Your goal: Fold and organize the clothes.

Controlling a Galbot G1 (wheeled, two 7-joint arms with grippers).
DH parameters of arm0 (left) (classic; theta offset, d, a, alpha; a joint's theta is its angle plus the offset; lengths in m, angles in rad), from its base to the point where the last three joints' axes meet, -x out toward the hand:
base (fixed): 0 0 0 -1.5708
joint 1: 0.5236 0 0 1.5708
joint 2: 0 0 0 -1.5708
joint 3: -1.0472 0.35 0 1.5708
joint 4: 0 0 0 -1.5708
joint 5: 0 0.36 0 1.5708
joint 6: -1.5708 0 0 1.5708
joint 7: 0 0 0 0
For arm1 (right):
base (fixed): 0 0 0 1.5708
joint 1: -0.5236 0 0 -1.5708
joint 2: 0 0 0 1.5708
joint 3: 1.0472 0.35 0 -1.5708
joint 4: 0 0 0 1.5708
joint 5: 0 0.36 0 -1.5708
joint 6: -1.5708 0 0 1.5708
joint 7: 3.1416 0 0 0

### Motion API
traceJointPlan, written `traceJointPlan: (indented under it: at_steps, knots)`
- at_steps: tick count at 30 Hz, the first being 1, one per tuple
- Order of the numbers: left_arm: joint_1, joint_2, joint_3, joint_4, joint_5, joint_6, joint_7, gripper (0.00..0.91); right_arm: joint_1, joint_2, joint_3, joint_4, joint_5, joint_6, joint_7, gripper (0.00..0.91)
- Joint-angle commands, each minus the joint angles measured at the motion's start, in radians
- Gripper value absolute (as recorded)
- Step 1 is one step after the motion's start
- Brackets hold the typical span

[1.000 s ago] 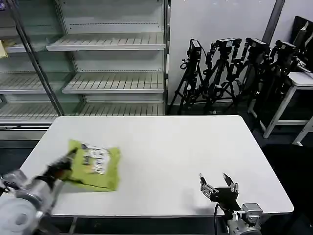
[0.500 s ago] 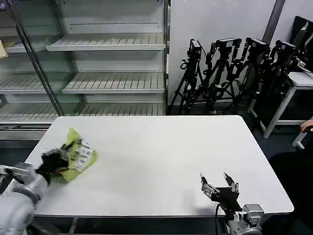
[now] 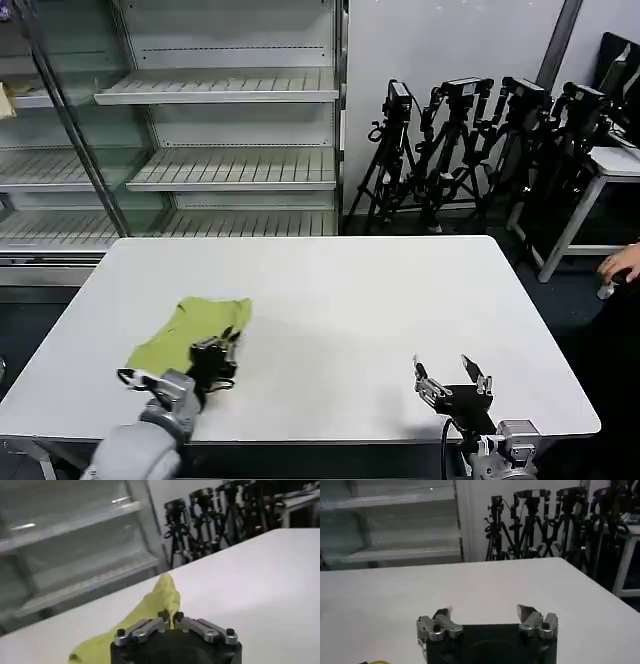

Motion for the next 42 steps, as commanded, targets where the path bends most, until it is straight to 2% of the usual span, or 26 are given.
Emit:
traceJointPlan:
  at_steps: [1, 12, 13, 14, 15, 21, 23, 24, 26, 31, 35, 37, 38, 42]
  knots:
    - [-0.225, -0.216, 0.291, 0.176, -0.129, 0.074, -0.171, 0.03, -0.004, 0.015, -0.001, -0.006, -0.016, 0.0, 0.001, 0.907]
    - [-0.411, -0.352, 0.37, 0.337, -0.35, 0.055, -0.25, 0.03, -0.005, 0.023, 0.004, 0.001, -0.018, -0.004, 0.001, 0.907]
    - [-0.422, -0.359, 0.374, 0.342, -0.363, 0.048, -0.247, 0.141, -0.005, 0.023, 0.005, 0.002, -0.018, -0.005, 0.001, 0.907]
    - [-0.43, -0.362, 0.373, 0.345, -0.375, 0.045, -0.245, 0.141, -0.004, 0.021, 0.007, 0.003, -0.018, -0.006, 0.002, 0.907]
    - [-0.433, -0.365, 0.373, 0.346, -0.385, 0.041, -0.242, 0.907, -0.004, 0.02, 0.008, 0.003, -0.017, -0.005, 0.003, 0.907]
    - [-0.426, -0.354, 0.348, 0.32, -0.41, -0.071, -0.199, 0.907, -0.004, 0.013, 0.013, 0.007, -0.023, -0.004, -0.001, 0.907]
    - [-0.404, -0.342, 0.322, 0.293, -0.444, -0.103, -0.159, 0.907, -0.003, 0.012, 0.011, 0.005, -0.051, 0.006, -0.006, 0.907]
    - [-0.395, -0.335, 0.316, 0.281, -0.453, -0.108, -0.155, 0.907, -0.003, 0.011, 0.009, 0.002, -0.076, 0.021, -0.013, 0.907]
    - [-0.357, -0.319, 0.28, 0.248, -0.497, -0.128, -0.141, 0.907, -0.004, 0.007, 0.002, -0.008, -0.21, 0.093, -0.043, 0.907]
    - [-0.23, -0.269, 0.195, 0.101, -0.544, -0.125, -0.135, 0.907, 0.002, 0.005, -0.006, -0.001, -0.21, 0.13, -0.037, 0.907]
    - [-0.122, -0.221, 0.104, 0.004, -0.426, -0.13, -0.136, 0.907, 0.01, 0.003, -0.006, -0.008, -0.21, 0.184, -0.027, 0.907]
    - [-0.05, -0.192, 0.041, -0.035, -0.233, -0.174, -0.101, 0.907, 0.01, 0.003, -0.007, -0.014, -0.217, 0.219, -0.04, 0.907]
    - [0.003, -0.179, 0.0, -0.057, -0.157, -0.227, -0.087, 0.907, 0.01, 0.004, -0.01, -0.018, -0.227, 0.236, -0.044, 0.907]
    - [0.156, -0.181, -0.147, -0.135, -0.051, -0.309, -0.055, 0.907, 0.012, 0.016, -0.023, -0.029, -0.257, 0.269, -0.037, 0.907]
